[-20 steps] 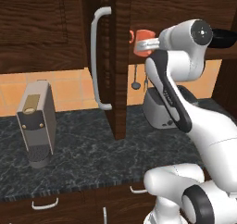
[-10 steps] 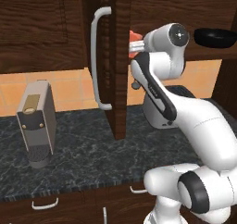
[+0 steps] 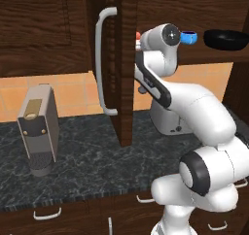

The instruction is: Gather all objects into one cabinet and sort the glasses and bowls to opposite sides.

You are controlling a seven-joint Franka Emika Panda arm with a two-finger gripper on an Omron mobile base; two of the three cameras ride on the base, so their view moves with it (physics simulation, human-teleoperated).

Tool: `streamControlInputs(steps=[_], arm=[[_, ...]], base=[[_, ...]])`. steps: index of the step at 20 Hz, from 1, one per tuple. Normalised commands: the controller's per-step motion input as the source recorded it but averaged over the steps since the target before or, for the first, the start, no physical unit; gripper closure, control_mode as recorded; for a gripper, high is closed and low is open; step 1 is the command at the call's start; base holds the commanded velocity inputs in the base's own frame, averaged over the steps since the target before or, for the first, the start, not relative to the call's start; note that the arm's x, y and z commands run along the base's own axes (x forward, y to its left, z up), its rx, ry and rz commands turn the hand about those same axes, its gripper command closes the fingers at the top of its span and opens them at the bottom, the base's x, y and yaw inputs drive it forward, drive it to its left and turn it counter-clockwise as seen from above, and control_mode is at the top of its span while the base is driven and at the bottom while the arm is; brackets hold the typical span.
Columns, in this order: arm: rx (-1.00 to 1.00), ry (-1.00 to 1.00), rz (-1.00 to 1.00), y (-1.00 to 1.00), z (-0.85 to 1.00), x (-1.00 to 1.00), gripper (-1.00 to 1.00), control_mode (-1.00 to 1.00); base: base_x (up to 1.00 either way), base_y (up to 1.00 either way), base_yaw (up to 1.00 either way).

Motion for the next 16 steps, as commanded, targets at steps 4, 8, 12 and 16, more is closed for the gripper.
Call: streamControlInputs(steps=[4, 8, 12, 16], arm=[[0.0, 0.0, 0.0, 0.18, -0.11, 0.57, 1.0, -1.0], [0.0, 0.0, 0.0, 0.17, -0.12, 0.61, 1.0, -1.0], [0.0, 0.0, 0.0, 0.1, -0.03, 0.65, 1.0, -1.0], [0.0, 0.03, 0.0, 0.13, 0.0, 0.45, 1.0, -1.0]], base=[[0.0, 0.0, 0.0], [0.0, 0.0, 0.0], [0.0, 0.0, 0.0], [0.0, 0.0, 0.0]])
